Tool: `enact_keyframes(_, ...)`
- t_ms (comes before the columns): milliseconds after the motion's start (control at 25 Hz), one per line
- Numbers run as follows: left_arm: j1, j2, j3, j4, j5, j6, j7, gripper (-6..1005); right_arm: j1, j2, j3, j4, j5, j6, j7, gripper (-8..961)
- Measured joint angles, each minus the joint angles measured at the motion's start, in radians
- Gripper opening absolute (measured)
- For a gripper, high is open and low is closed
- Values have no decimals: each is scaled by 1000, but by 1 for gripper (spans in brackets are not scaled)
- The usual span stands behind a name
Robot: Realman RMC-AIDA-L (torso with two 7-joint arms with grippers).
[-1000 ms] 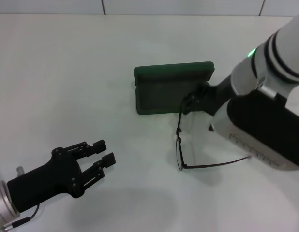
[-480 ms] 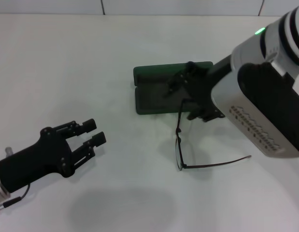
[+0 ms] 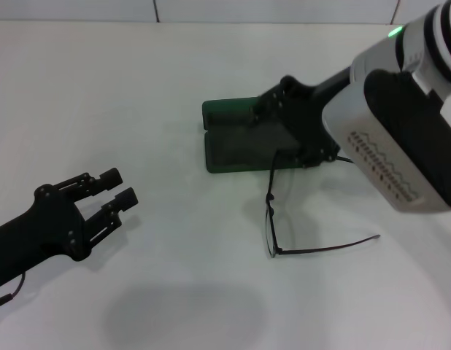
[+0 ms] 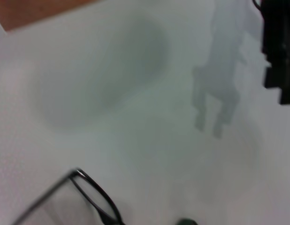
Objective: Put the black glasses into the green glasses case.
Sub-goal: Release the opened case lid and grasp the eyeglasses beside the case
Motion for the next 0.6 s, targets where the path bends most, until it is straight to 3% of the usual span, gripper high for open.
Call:
enact_keyframes(320, -11, -5, -22, -11, 0, -38, 10, 404, 69, -3, -3, 26, -6, 2, -7, 611)
enact_keyframes(600, -18, -14, -19, -10, 42, -53, 11, 404, 157, -3, -60, 170, -1, 31, -23, 610)
